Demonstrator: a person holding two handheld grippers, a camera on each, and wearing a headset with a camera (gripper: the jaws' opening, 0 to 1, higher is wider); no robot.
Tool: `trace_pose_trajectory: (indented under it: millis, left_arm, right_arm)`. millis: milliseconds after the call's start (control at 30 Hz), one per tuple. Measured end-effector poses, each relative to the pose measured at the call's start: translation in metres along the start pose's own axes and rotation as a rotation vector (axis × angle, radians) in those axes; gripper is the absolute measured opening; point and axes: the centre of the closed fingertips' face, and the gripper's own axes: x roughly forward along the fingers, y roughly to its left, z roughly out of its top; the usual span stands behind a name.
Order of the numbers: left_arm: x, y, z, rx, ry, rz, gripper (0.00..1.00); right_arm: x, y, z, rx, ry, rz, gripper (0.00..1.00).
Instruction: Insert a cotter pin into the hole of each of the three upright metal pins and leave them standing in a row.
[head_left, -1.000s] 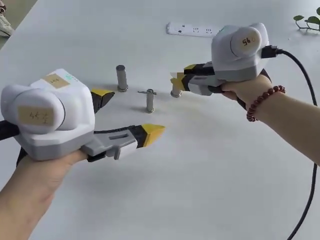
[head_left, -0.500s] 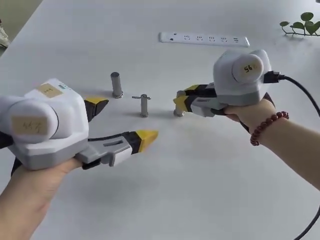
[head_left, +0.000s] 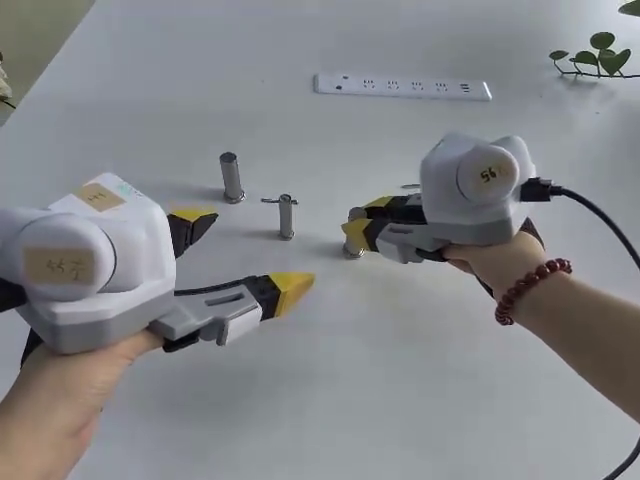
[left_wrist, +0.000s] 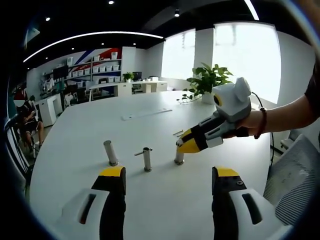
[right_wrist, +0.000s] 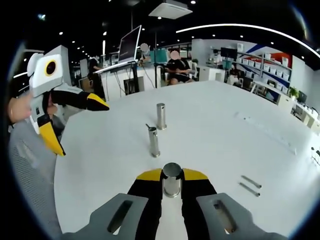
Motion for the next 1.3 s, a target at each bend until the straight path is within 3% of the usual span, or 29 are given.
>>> trace_pose_trajectory:
  millis: [433,600,833,1000,1300]
  left_arm:
    - [0.003,-0.006,-0.002,0.000,0.010,-0.015,0.69]
    - [0.003,-0.007,-0.001,0.003,0.012,-0.018,0.70]
    - [0.000,-0.006,0.004,0.014,-0.001,-0.003,0.70]
    - [-0.003,-0.003,0.006,0.018,-0.012,0.010,0.70]
    - [-0.006,0.000,0.005,0.052,-0.008,0.040,0.71]
  right_arm:
    - [-0.004,0.001,-0.003,0.035,-0.017,0.037,0.09]
    - [-0.006,0.007,-0.001,0.045,-0.022,0.057,0.17]
    - [-0.015,0.009,-0.002,0.037,-0.013,0.061,0.20]
    - [-0.023,0.002,-0.005,0.021,0.002,0.067,0.22]
    - [-0.037,-0.017,-0.010,-0.023,0.075,0.064,0.19]
